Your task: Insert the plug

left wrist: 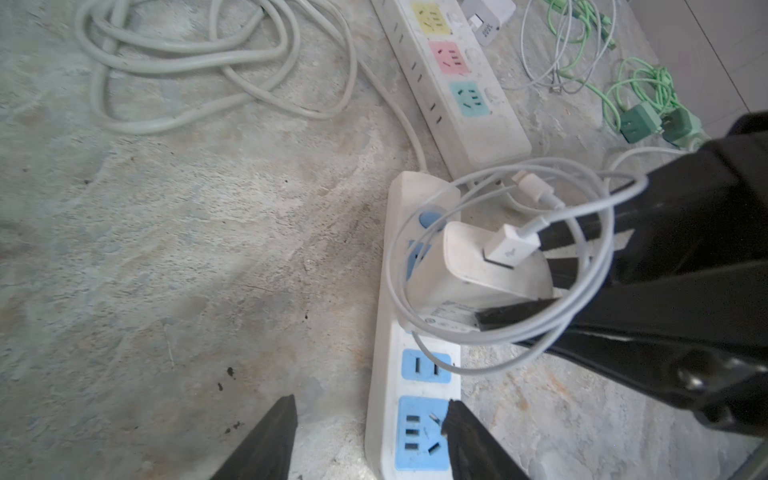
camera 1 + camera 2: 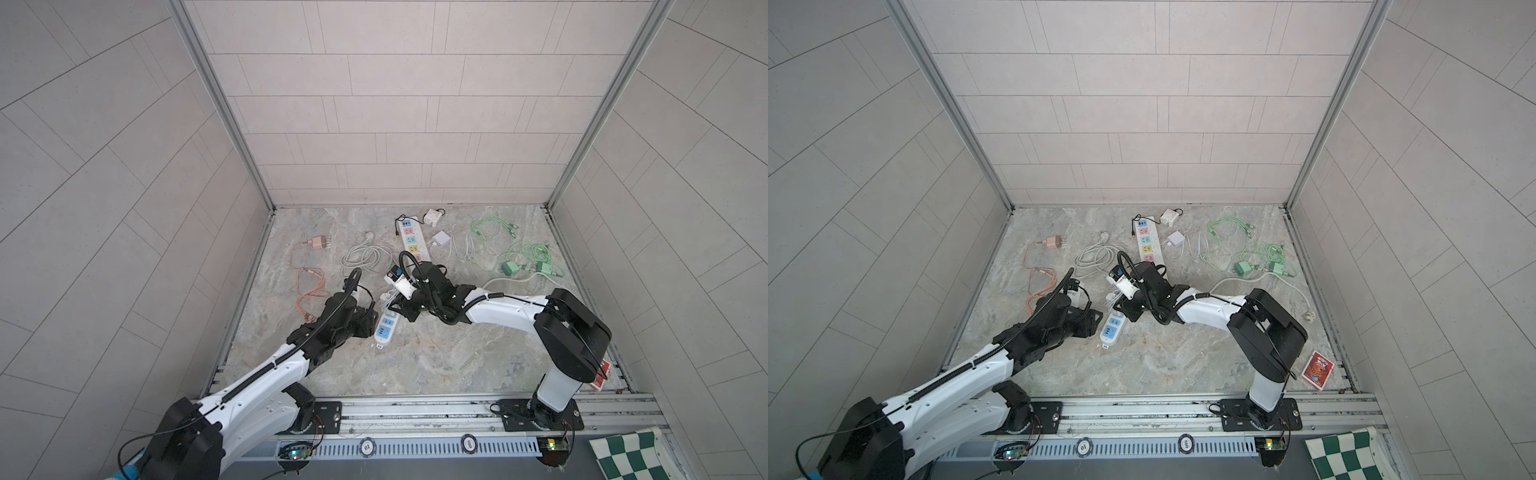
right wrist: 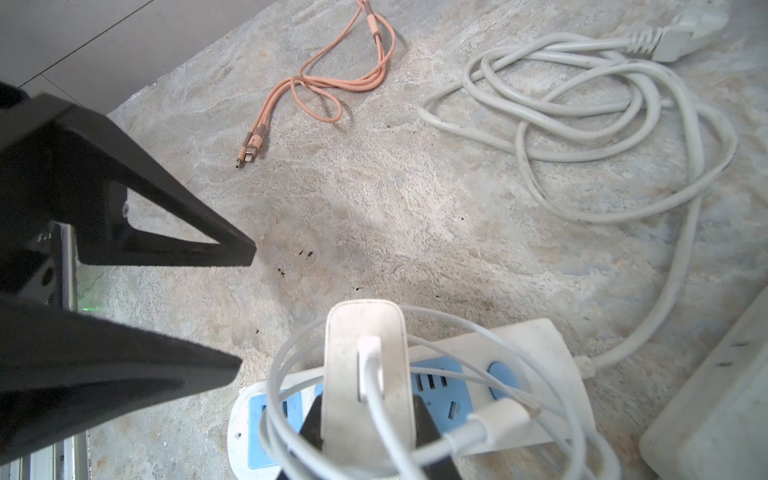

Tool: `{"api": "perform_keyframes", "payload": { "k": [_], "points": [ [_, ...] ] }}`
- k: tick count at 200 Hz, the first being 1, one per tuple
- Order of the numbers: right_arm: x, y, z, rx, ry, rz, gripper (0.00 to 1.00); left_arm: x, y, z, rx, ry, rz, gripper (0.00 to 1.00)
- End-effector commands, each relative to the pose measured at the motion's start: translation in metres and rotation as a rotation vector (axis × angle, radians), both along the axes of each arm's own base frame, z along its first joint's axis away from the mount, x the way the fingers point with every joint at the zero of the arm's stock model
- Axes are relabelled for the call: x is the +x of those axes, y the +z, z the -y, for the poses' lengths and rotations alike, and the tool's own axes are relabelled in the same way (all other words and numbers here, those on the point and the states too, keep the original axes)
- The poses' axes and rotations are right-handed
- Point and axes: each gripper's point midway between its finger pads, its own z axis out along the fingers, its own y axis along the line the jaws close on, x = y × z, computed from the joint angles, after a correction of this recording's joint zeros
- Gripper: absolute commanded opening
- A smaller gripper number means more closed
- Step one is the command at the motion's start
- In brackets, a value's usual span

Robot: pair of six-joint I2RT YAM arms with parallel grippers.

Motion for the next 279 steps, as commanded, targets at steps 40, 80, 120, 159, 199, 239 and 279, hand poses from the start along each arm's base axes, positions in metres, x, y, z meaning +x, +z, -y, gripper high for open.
{"api": "perform_keyframes", "payload": {
  "k": [40,80,120,159,199,239,279],
  "points": [
    [0.006,0.006,-0.008,0.029,0.003,0.003,0.02,-0.006,0.013,0.021,-0.088,-0.113,0.045,0.67],
    [0.006,0.009,-0.012,0.04,0.008,-0.004,0.02,-0.006,0.002,0.03,-0.061,-0.168,0.012,0.67],
    [0.005,0.009,-0.011,0.035,0.013,-0.01,0.02,0.002,-0.005,0.024,-0.025,-0.114,0.019,0.66],
    [0.001,0.007,-0.008,0.031,0.015,-0.02,0.02,0.021,0.002,0.014,0.0,-0.024,0.104,0.66],
    [-0.002,0.006,-0.006,0.027,0.017,-0.023,0.02,0.035,0.001,0.016,0.028,-0.018,0.149,0.66],
    [-0.004,0.009,-0.003,0.025,0.015,-0.019,0.02,0.045,-0.004,0.007,0.129,0.017,0.123,0.62],
    [-0.007,0.01,0.0,0.026,0.014,-0.016,0.02,0.052,-0.007,-0.007,0.205,0.08,0.138,0.57]
  ]
}}
